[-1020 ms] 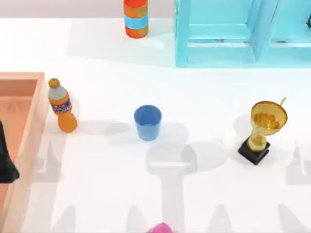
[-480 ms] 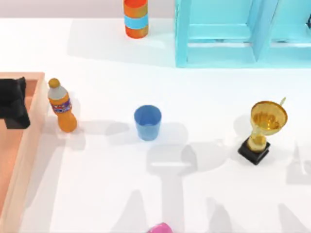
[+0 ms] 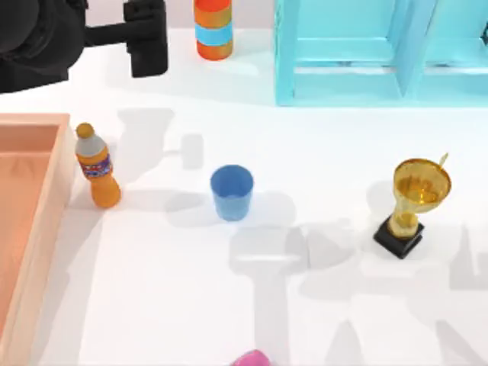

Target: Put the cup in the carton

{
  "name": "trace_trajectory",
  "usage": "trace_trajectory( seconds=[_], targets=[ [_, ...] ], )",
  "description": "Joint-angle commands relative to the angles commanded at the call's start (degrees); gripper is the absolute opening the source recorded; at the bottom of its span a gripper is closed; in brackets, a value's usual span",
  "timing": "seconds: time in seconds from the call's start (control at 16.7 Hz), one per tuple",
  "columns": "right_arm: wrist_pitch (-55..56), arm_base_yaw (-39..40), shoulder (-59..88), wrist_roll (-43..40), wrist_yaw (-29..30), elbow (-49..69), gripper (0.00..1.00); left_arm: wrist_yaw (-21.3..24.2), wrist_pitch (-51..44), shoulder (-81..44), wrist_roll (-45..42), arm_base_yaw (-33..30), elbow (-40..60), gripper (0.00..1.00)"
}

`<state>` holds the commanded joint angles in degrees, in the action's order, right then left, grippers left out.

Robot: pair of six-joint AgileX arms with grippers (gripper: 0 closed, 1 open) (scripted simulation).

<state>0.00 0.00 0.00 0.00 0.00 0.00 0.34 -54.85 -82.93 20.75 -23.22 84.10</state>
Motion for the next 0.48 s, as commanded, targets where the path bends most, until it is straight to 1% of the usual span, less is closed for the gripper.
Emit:
trace_trajectory(
  seconds=[0.24, 0.48],
  targets=[
    [0.0, 0.0, 0.0, 0.0, 0.0, 0.0, 1.00, 0.0, -14.3, -22.1, 5.8, -5.7, 22.0, 1.00],
    [0.0, 0.0, 0.0, 0.0, 0.0, 0.0, 1.00, 0.0, -26.0, -40.7, 10.7, -10.4, 40.6, 1.00]
  ],
)
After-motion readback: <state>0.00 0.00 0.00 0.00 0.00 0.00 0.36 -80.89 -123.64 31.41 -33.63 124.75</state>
